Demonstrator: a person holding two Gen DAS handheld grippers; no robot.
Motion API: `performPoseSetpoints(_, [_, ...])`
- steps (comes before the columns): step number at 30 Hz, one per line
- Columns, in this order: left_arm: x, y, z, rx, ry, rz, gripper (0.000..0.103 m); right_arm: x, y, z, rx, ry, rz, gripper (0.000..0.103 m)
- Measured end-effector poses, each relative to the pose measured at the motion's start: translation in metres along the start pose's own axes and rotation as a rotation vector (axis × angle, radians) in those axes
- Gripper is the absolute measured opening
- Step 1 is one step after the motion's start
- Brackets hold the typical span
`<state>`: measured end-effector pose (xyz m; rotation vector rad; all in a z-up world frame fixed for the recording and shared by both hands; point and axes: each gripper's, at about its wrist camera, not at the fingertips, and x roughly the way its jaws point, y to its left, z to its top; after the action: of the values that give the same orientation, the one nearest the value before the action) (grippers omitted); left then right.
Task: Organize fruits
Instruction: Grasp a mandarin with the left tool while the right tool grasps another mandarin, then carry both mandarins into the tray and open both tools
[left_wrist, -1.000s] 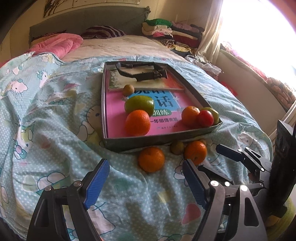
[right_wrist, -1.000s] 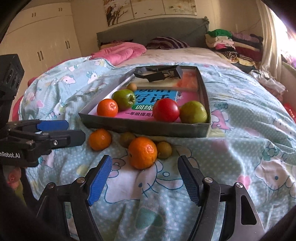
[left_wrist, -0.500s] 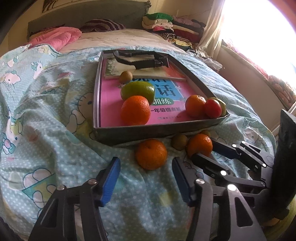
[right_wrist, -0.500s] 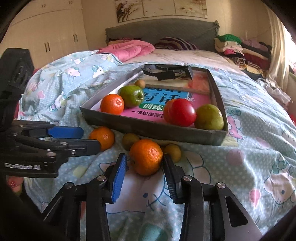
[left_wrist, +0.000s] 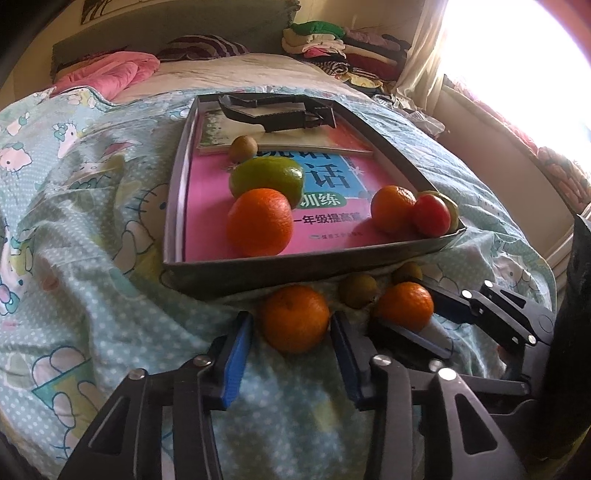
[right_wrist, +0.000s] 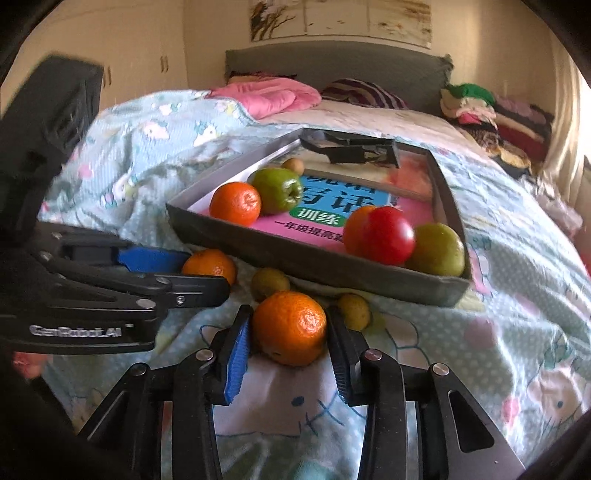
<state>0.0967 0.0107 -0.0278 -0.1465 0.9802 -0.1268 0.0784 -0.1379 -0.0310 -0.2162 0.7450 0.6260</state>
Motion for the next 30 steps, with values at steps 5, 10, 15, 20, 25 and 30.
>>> performPoseSetpoints(5, [0.002, 0.005, 0.001, -0.016, 0.010, -0.019, 0.036, -0.012, -0.012, -0.002, 0.068, -0.026, 0.034, 0.040])
performPoseSetpoints(10, [-0.017, 0.014, 0.001, -0.050, -0.007, -0.049, 0.036, -0.020, -0.012, -0.001, 0.075, -0.060, 0.054, 0.040])
performPoseSetpoints(15, [-0.044, 0.025, 0.008, -0.076, -0.065, -0.046, 0.036, -0.030, -0.009, 0.002, 0.072, -0.091, 0.052, 0.040])
performPoseSetpoints(20, [-0.053, 0.036, 0.019, -0.102, -0.099, -0.027, 0.036, -0.032, -0.010, 0.009, 0.073, -0.105, 0.049, 0.040])
performPoseSetpoints(25, [-0.049, 0.039, 0.028, -0.103, -0.103, -0.006, 0.036, -0.035, -0.006, 0.019, 0.050, -0.129, 0.041, 0.040])
performPoseSetpoints(30, [-0.042, 0.036, 0.032, -0.085, -0.107, 0.029, 0.036, -0.035, -0.003, 0.032, 0.023, -0.148, 0.029, 0.040])
